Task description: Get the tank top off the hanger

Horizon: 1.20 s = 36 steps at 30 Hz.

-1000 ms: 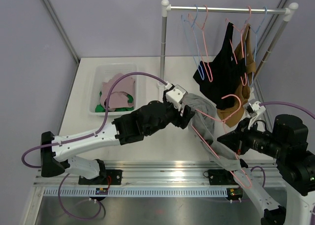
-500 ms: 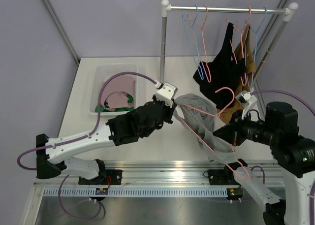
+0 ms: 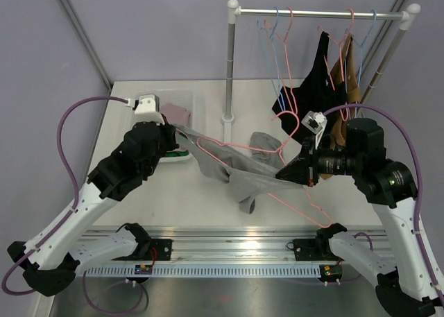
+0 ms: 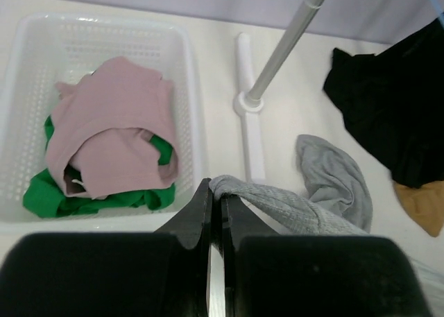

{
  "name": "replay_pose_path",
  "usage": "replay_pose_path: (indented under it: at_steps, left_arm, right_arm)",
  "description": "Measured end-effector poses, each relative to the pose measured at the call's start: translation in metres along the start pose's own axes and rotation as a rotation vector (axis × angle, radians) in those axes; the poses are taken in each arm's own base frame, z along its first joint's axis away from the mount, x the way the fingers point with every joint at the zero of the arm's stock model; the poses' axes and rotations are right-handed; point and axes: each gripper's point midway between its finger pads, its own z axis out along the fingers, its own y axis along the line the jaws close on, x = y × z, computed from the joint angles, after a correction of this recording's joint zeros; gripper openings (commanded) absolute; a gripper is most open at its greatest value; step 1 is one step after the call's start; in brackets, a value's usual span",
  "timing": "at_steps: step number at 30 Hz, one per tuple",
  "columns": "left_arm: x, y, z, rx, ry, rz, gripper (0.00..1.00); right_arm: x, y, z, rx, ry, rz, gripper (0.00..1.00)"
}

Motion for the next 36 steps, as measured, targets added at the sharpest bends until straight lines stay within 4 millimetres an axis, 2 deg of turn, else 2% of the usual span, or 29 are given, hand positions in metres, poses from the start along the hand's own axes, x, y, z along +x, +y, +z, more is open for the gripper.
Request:
replay_pose_path:
  at_steps: [4,6,9,12,15,18,20,24,26,28,30,32,33,36]
  left_arm:
    - [0.021,0.007,0.005,0.001,0.08,0.014,0.0]
    - [0.036,-0.001,0.004,0.062,0.134,0.02,0.0]
    - [0.064,-0.025,-0.005,0.238,0.23,0.015,0.0]
    - [0.097,-0.05,-0.026,0.448,0.306,-0.002,0.0]
    - [0.131,-0.078,-0.056,0.646,0.377,0.007,0.0]
    - [0.159,-0.097,-0.082,0.763,0.439,0.048,0.0]
    - [0.174,-0.099,-0.088,0.765,0.479,0.071,0.0]
    - [0.188,-0.079,-0.071,0.606,0.51,0.097,0.12]
    - [0.188,-0.067,-0.067,0.538,0.511,0.119,0.36]
    - [0.176,-0.057,-0.066,0.48,0.496,0.144,0.7]
    - [0.152,-0.051,-0.066,0.428,0.457,0.156,0.78]
    - [0.121,-0.046,-0.068,0.375,0.403,0.171,0.89]
    - [0.105,-0.042,-0.069,0.351,0.371,0.176,0.98]
    - [0.067,-0.027,-0.073,0.283,0.279,0.188,0.99]
  right_arm:
    - [-0.014,0.014,-0.001,-0.078,-0.132,-0.141,0.0]
    - [-0.02,0.022,-0.004,-0.109,-0.207,-0.2,0.0]
    - [-0.036,0.03,-0.008,-0.127,-0.326,-0.259,0.0]
    - [-0.072,0.028,-0.009,-0.118,-0.502,-0.301,0.0]
    - [-0.105,0.018,-0.008,-0.121,-0.689,-0.307,0.0]
    - [-0.132,0.01,-0.006,-0.14,-0.806,-0.289,0.0]
    - [-0.147,0.007,-0.007,-0.134,-0.85,-0.277,0.0]
    - [-0.172,-0.002,-0.015,-0.008,-0.842,-0.198,0.0]
    - [-0.183,0.003,-0.03,0.073,-0.835,-0.199,0.0]
    - [-0.189,0.007,-0.043,0.145,-0.822,-0.212,0.0]
    - [-0.19,0.005,-0.051,0.216,-0.789,-0.207,0.0]
    - [-0.193,-0.001,-0.057,0.294,-0.749,-0.192,0.0]
    - [-0.194,-0.008,-0.058,0.337,-0.725,-0.179,0.0]
    - [-0.191,-0.039,-0.052,0.464,-0.634,-0.119,0.0]
